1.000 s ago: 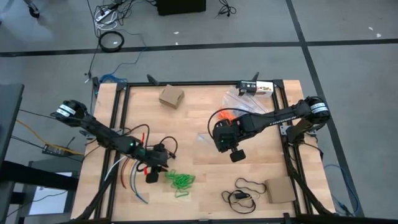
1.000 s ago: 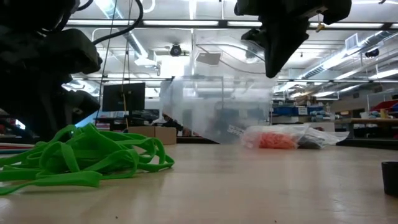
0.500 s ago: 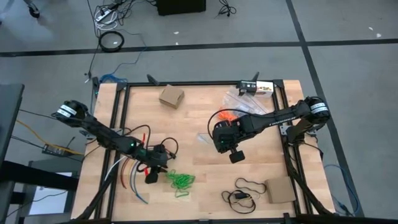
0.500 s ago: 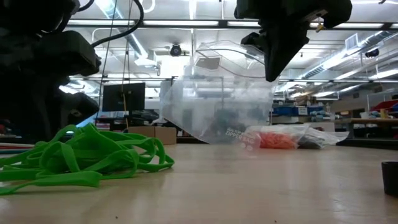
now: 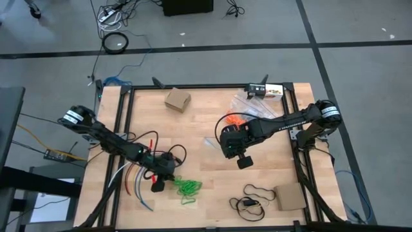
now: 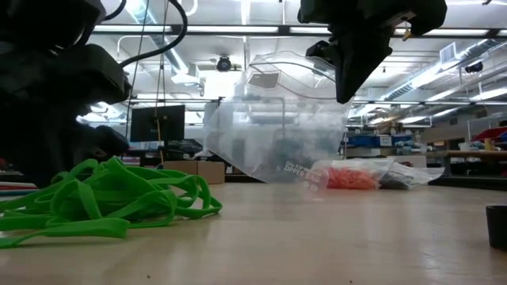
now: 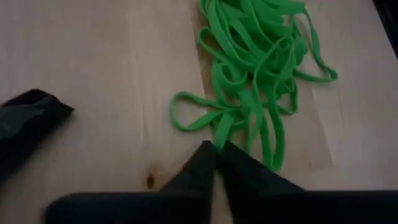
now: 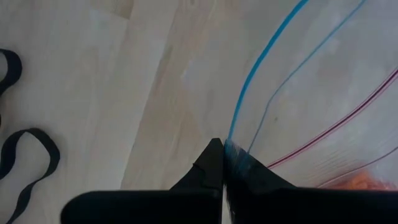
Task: Sort rubber bands
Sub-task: Put the green rubber band into the transparent zip bag
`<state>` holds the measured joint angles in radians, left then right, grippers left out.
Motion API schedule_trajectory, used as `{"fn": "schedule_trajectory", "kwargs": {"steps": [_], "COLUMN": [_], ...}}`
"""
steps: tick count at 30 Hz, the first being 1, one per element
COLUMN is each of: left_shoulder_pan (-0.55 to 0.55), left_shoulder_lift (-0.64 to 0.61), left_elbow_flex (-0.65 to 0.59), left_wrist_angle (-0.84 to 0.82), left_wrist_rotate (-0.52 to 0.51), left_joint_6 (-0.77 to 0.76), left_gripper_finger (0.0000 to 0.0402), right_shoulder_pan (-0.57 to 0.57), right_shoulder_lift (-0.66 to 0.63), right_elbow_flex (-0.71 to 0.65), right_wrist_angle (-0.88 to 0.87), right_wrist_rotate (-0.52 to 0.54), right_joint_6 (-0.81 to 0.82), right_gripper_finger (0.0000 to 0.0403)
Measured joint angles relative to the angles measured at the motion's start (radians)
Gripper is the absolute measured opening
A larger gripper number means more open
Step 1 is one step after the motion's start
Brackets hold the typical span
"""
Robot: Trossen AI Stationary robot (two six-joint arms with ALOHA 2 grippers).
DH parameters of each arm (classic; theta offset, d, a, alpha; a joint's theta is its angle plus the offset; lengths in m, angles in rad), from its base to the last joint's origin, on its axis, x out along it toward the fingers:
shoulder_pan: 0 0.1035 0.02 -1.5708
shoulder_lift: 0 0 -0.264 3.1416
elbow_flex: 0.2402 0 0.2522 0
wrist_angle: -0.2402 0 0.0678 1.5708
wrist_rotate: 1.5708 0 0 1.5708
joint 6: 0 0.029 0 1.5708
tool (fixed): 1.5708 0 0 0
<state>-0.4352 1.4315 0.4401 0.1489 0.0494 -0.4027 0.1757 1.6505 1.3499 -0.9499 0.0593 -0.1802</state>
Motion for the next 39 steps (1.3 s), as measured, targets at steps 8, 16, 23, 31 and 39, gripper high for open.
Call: {"fn": "schedule_trajectory", "kwargs": {"steps": [8,16,23,31,39], "left_shoulder_pan": [0.002,0.041,0.114,0.284,0.332], "left_shoulder_lift": [-0.016,-0.045,-0.045,-0.008,0.136], "left_elbow_flex": [0.133,0.472,0.679,0.703,0.758], "left_wrist_angle": [-0.173,-0.578,-0.538,-0.304,-0.265], "left_wrist_rotate": [-0.043,-0.397,-0.658,-0.528,-0.403], "left_joint_6": [0.116,0.421,0.696,0.784,0.792], "left_gripper_finger": [0.0003,0.0002,0.0001,0.0,0.0001], "right_shoulder_pan": [0.0,0.002,0.002,0.002,0.002], "right_shoulder_lift": [0.0,0.0,0.0,0.0,0.0], "right_elbow_flex": [0.0,0.0,0.0,0.0,0.0], "right_wrist_angle": [0.012,0.014,0.014,0.014,0.005], "right_wrist_rotate": [0.0,0.0,0.0,0.0,0.0], "right_joint_6": [0.0,0.003,0.03,0.05,0.051], "right_gripper_finger": [0.0,0.0,0.0,0.0,0.0]}}
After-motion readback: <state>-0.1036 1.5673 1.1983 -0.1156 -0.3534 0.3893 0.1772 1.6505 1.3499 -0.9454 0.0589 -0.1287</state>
